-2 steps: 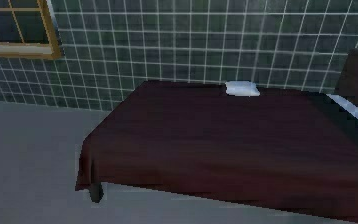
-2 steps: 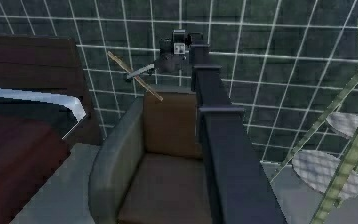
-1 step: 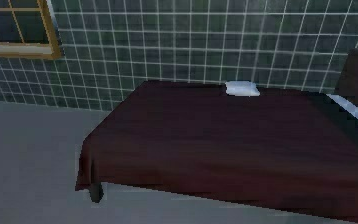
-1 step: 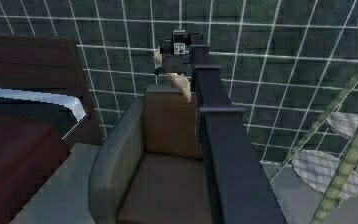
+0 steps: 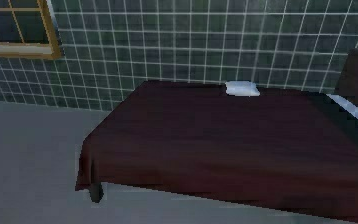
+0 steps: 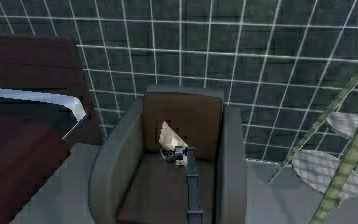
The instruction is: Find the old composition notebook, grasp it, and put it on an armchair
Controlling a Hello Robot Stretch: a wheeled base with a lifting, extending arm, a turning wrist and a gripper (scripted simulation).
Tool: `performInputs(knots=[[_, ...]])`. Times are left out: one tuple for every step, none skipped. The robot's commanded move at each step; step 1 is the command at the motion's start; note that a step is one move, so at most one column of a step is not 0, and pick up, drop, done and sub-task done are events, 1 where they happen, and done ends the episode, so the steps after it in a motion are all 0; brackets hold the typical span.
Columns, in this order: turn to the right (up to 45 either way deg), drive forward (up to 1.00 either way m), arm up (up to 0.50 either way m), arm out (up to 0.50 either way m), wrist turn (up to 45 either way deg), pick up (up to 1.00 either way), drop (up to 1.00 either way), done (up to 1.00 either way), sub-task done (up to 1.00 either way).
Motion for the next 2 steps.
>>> performInputs(knots=[[0.0, 0.00, -0.32, 0.00, 0.0, 0.00, 0.00, 0.00, 0.00], [0.0, 0.00, 0.00, 0.00, 0.0, 0.00, 1.00, 0.00, 0.00]])
